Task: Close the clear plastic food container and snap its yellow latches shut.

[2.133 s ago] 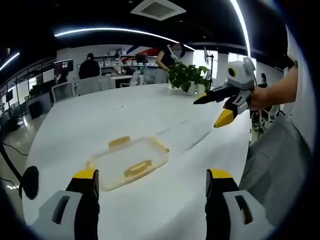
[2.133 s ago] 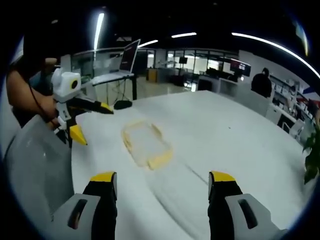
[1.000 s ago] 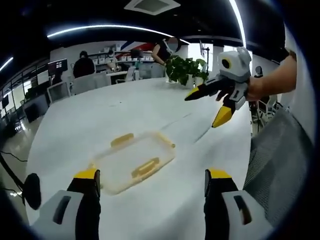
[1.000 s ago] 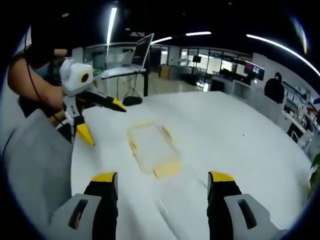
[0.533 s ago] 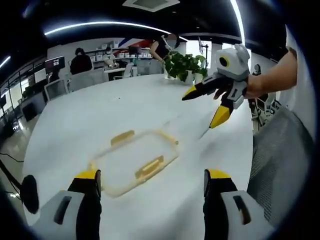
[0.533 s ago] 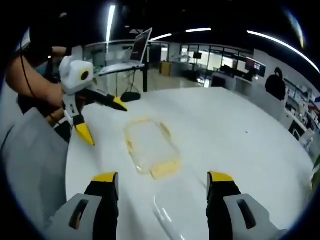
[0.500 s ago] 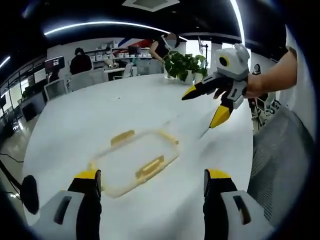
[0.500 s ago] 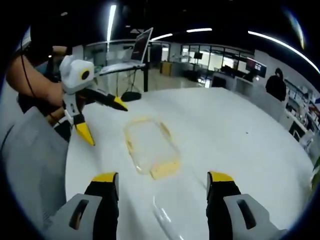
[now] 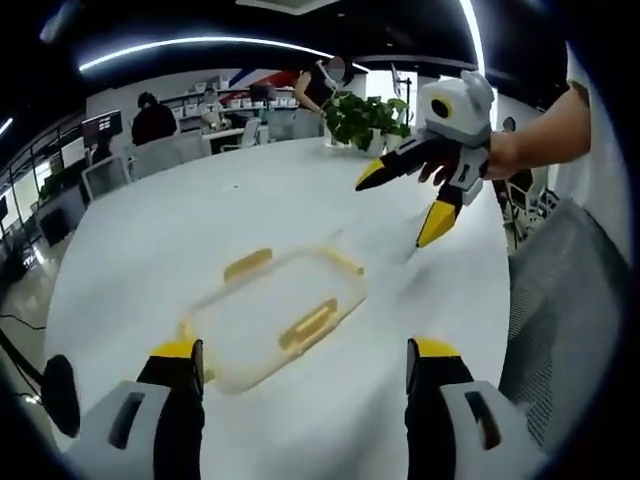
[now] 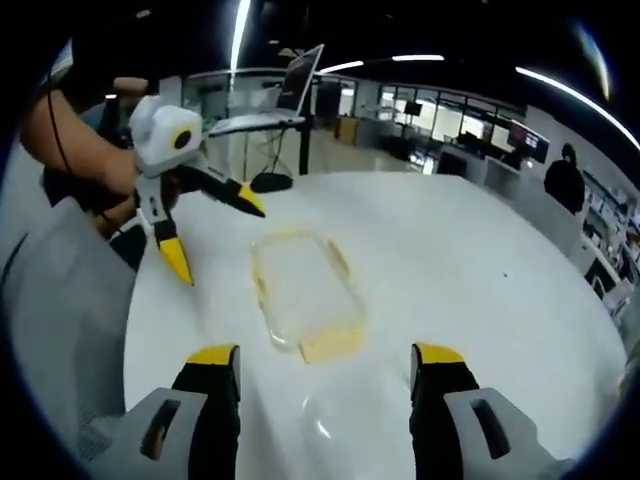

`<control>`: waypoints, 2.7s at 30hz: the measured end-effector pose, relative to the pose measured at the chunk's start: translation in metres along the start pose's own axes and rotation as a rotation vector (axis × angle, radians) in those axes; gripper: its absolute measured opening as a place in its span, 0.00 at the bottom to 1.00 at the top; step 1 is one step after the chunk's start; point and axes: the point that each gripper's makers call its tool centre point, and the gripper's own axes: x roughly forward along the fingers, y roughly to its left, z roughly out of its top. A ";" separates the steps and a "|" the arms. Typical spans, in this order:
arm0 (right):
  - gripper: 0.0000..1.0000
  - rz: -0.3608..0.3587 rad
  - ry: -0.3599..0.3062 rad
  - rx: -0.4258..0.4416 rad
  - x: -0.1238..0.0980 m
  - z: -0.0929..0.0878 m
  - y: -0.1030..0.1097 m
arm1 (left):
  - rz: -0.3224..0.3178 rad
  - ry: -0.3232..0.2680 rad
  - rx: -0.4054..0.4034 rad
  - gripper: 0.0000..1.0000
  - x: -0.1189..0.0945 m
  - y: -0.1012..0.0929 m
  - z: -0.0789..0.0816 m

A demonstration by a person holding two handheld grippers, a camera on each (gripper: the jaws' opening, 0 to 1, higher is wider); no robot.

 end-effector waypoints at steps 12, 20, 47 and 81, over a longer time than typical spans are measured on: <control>0.69 0.081 0.065 -0.085 0.017 -0.001 0.012 | -0.029 0.044 0.070 0.80 0.003 0.009 -0.004; 0.67 0.118 0.109 -0.143 0.026 -0.005 0.016 | -0.056 0.084 0.123 0.79 0.005 0.013 -0.010; 0.61 0.166 0.225 -0.238 0.050 -0.018 0.006 | -0.159 0.229 0.345 0.70 0.011 0.029 -0.024; 0.60 0.247 0.310 -0.265 0.073 -0.024 0.002 | -0.269 0.412 0.610 0.63 0.022 0.078 -0.028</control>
